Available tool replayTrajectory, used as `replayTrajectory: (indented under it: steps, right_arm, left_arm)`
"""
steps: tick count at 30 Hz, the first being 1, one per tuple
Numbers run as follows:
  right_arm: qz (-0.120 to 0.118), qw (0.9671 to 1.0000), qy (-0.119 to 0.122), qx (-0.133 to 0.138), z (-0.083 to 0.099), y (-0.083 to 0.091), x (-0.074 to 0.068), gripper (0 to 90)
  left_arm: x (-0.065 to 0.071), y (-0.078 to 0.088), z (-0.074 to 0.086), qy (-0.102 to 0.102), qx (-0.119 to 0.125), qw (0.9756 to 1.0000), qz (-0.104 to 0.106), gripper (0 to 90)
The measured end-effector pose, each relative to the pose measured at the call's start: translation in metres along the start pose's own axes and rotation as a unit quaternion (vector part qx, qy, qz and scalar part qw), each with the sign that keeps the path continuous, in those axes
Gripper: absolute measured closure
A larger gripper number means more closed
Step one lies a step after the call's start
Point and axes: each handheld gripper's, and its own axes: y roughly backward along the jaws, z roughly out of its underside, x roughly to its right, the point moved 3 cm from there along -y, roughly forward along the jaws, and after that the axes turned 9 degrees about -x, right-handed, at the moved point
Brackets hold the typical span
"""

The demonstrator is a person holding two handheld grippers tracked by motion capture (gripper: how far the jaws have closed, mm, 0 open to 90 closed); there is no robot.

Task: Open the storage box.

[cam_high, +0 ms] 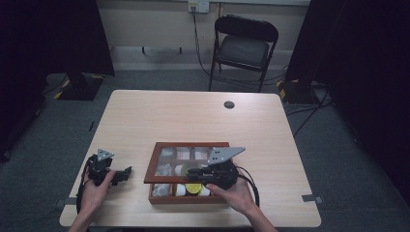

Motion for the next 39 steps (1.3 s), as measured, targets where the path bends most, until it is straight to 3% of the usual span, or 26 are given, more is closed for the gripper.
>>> replayTrajectory:
  steps: [14, 39]
  right_arm:
    - [0.004, 0.9998, -0.006, 0.017, -0.011, 0.007, 0.005, 81.3]
    - [0.008, 0.9999, 0.003, 0.014, -0.032, 0.016, 0.014, 81.7]
  left_arm:
    - [0.0, 0.0, 0.0, 0.0, 0.0, 1.0, 0.0, 0.0]
    - [0.0, 0.0, 0.0, 0.0, -0.001, 1.0, -0.001, 0.0]
